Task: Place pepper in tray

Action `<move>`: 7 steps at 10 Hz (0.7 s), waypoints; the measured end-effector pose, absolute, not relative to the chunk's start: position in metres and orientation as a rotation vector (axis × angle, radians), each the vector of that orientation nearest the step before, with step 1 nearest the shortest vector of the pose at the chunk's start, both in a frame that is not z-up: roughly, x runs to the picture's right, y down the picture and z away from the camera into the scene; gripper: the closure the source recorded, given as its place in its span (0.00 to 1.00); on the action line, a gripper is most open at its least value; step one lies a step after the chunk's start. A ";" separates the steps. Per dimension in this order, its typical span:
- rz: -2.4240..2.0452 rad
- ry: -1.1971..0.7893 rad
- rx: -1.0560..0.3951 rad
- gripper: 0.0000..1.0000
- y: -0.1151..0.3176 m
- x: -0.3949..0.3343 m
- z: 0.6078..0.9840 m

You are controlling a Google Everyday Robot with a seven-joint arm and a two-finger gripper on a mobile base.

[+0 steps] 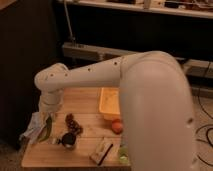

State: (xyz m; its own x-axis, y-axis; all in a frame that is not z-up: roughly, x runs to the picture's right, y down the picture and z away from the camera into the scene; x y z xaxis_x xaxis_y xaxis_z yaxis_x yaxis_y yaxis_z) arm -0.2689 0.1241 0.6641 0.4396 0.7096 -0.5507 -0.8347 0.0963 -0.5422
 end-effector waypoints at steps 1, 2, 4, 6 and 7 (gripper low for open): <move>1.147 0.142 -0.911 1.00 0.107 -0.264 0.644; 1.149 0.129 -0.889 1.00 0.091 -0.257 0.626; 1.167 0.111 -0.835 1.00 0.055 -0.237 0.593; 1.207 0.107 -0.756 1.00 0.013 -0.201 0.560; 1.239 0.116 -0.713 1.00 -0.009 -0.176 0.548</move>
State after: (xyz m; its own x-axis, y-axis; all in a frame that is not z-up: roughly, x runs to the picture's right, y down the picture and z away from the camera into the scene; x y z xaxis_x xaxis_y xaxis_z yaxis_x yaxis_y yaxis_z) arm -0.1761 -0.0088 0.5481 0.3494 0.8214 -0.4507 -0.8906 0.1418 -0.4321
